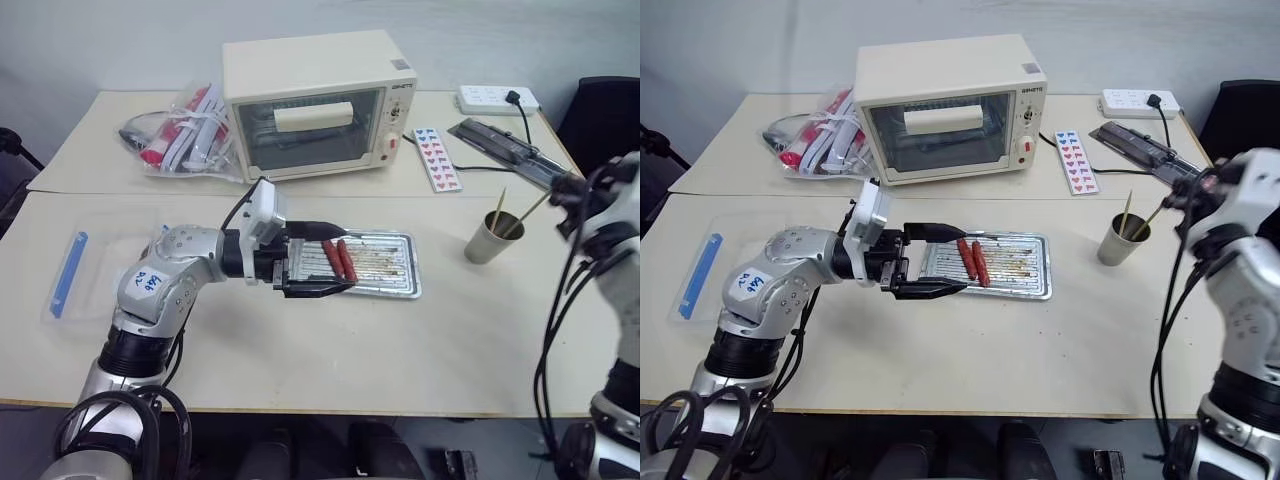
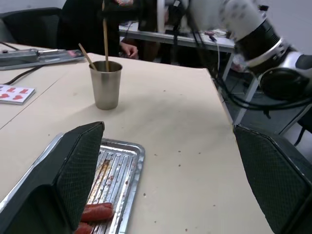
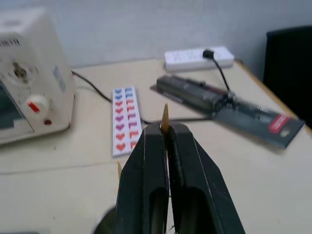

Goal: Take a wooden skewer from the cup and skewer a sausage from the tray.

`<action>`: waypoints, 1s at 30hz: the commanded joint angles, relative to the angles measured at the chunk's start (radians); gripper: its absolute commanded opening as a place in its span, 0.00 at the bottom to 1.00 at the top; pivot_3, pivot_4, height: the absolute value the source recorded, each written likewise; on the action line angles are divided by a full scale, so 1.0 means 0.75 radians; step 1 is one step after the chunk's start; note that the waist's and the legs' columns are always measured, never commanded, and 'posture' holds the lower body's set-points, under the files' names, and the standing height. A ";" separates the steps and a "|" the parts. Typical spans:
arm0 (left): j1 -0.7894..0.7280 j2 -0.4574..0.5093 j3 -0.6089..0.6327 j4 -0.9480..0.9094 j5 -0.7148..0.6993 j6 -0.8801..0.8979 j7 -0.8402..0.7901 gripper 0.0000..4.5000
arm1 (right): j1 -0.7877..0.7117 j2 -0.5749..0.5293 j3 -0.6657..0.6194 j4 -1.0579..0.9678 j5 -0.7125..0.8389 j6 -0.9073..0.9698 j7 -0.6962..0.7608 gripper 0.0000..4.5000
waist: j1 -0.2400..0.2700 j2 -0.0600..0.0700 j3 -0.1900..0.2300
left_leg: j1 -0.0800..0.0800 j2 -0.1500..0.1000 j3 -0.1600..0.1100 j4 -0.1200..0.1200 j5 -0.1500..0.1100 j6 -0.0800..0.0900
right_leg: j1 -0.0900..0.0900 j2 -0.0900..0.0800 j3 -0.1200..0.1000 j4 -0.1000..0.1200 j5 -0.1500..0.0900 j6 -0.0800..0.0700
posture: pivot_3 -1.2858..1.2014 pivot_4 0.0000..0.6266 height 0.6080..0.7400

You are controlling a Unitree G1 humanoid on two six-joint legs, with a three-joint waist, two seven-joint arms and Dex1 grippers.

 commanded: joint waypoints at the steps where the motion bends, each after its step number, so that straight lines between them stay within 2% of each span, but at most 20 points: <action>1: 0.031 -0.007 0.050 -0.043 0.016 -0.058 0.043 1.00 | -0.144 0.055 -0.162 -0.082 0.403 0.272 -0.259 0.01 | 0.001 0.000 0.000 | 0.000 0.000 0.000 0.000 0.000 0.000 | 0.000 0.000 0.001 0.000 0.000 0.000 | 0.52 0.24 1.00; 4: 0.042 -0.036 0.048 -0.040 0.028 -0.096 0.070 1.00 | -0.194 0.172 -0.182 -0.021 0.909 0.219 -0.693 0.01 | 0.002 -0.001 -0.001 | 0.000 0.000 0.000 0.001 0.000 0.000 | 0.000 0.000 0.000 0.001 0.000 0.000 | 0.52 0.24 1.00; 7: 0.037 -0.088 0.027 0.002 0.098 -0.195 0.113 1.00 | -0.109 0.251 0.001 -0.048 1.469 -0.069 -1.109 0.01 | 0.002 -0.002 0.000 | -0.001 0.000 0.000 0.002 0.000 0.000 | 0.000 -0.001 0.000 0.001 0.000 0.000 | 0.52 0.24 1.00; 9: 0.019 -0.146 0.009 0.055 0.153 -0.284 0.145 1.00 | -0.027 0.431 0.161 -0.169 1.618 -0.226 -1.259 0.01 | 0.002 -0.002 -0.001 | -0.003 0.000 0.001 0.002 0.000 0.001 | -0.001 -0.001 -0.001 0.001 0.000 0.000 | 0.52 0.24 1.00; 15: -0.032 -0.281 -0.010 0.166 0.227 -0.409 0.213 1.00 | 0.078 0.587 0.385 -0.357 1.639 -0.473 -1.405 0.01 | -0.008 -0.002 -0.001 | -0.006 0.000 0.002 0.003 -0.001 0.002 | -0.002 -0.001 0.000 0.001 0.002 0.003 | 0.52 0.24 1.00; 19: -0.049 -0.349 -0.039 0.238 0.265 -0.481 0.224 1.00 | 0.084 0.592 0.444 -0.387 1.639 -0.570 -1.437 0.01 | -0.012 -0.002 -0.001 | -0.005 0.000 0.002 0.004 -0.001 0.003 | -0.002 -0.001 0.000 0.000 0.002 0.003 | 0.52 0.24 1.00; 23: -0.053 -0.389 -0.033 0.222 0.242 -0.482 0.224 0.85 | 0.098 0.583 0.482 -0.399 1.639 -0.623 -1.445 0.00 | -0.022 -0.002 -0.001 | -0.005 0.000 0.002 0.003 -0.001 0.003 | -0.002 -0.001 0.000 0.000 0.002 0.003 | 0.52 0.24 1.00; 30: -0.015 -0.380 -0.023 0.130 0.214 -0.425 0.237 0.49 | 0.116 0.556 0.512 -0.408 1.639 -0.675 -1.432 0.00 | -0.032 -0.002 -0.001 | -0.005 0.001 0.002 0.002 -0.001 0.002 | -0.002 0.000 0.000 0.000 0.002 0.003 | 0.52 0.24 1.00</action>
